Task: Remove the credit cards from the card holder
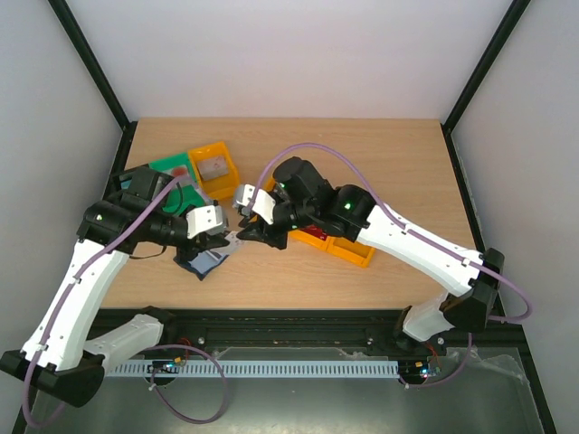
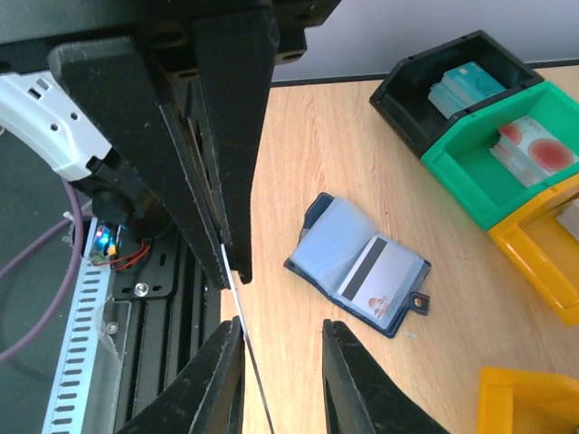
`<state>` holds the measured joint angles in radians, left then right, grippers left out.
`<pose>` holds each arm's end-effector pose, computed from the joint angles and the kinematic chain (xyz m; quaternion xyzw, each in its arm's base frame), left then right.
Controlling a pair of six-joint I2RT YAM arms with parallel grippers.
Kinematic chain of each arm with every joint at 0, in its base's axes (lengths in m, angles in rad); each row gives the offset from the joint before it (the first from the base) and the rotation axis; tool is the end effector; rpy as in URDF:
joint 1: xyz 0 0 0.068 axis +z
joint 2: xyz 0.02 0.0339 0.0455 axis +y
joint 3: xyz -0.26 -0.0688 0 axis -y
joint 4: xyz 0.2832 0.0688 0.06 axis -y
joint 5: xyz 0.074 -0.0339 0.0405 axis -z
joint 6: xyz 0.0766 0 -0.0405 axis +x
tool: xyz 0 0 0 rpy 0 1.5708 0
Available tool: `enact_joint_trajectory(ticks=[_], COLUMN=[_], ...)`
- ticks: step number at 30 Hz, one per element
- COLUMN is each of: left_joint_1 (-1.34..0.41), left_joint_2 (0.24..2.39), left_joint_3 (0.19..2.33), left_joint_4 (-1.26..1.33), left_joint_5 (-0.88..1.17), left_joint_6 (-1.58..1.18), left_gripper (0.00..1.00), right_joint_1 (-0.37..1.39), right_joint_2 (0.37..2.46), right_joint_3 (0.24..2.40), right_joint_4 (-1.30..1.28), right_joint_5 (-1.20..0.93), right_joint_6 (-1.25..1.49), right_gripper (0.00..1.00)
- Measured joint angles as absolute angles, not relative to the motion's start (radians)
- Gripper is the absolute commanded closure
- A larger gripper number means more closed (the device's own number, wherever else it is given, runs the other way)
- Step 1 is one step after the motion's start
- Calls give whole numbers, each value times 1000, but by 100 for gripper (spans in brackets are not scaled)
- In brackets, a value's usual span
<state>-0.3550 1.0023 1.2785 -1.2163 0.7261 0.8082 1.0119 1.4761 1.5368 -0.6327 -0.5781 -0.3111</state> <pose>0.1826 -0.1219 0.3615 0.5803 0.6821 -0.2638 0.3584 0.1716 0.3534 0.3746 -0.6246 0.5801 0.3926 0.3452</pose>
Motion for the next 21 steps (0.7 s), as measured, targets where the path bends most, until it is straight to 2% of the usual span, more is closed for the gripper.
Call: enact_joint_trajectory(ticks=[3,4,6,8,9,11,12,13,15,19,21], left_joint_1=[-355,-355,-355,-355,-354,-353,-353,-354,-355,-355,-355], left_joint_2=[1000,1000,999,998,996,987,976,959,897,698,619], left_joint_3=[1279,1279,1279,1279,1279,1276,1272,1262,1224,1078,1014], left_joint_4=[-1219,-1219,-1219,-1219,-1218,-1209,-1188,-1156,-1050,-739,-594], left_joint_5=[733,736,744,744,742,738,734,728,687,461,331], left_joint_6=[808,808,808,807,806,795,774,750,688,594,585], left_gripper=[98,98,98,98,86,41,31,28,26,36,38], right_joint_1=[1012,1012,1012,1012,1012,1009,1003,991,936,741,670], right_joint_2=[1475,1475,1475,1475,1475,1475,1475,1474,1473,1444,1417], right_joint_3=[1519,1515,1510,1508,1507,1504,1500,1494,1476,1321,1204], right_joint_4=[-624,-624,-623,-620,-620,-614,-601,-580,-525,-244,-104], right_joint_5=[-598,-604,-616,-631,-639,-654,-657,-659,-664,-667,-618], right_joint_6=[-294,-290,-282,-271,-260,-229,-208,-171,-64,317,529], right_gripper=[79,82,97,98,98,98,98,98,98,99,98])
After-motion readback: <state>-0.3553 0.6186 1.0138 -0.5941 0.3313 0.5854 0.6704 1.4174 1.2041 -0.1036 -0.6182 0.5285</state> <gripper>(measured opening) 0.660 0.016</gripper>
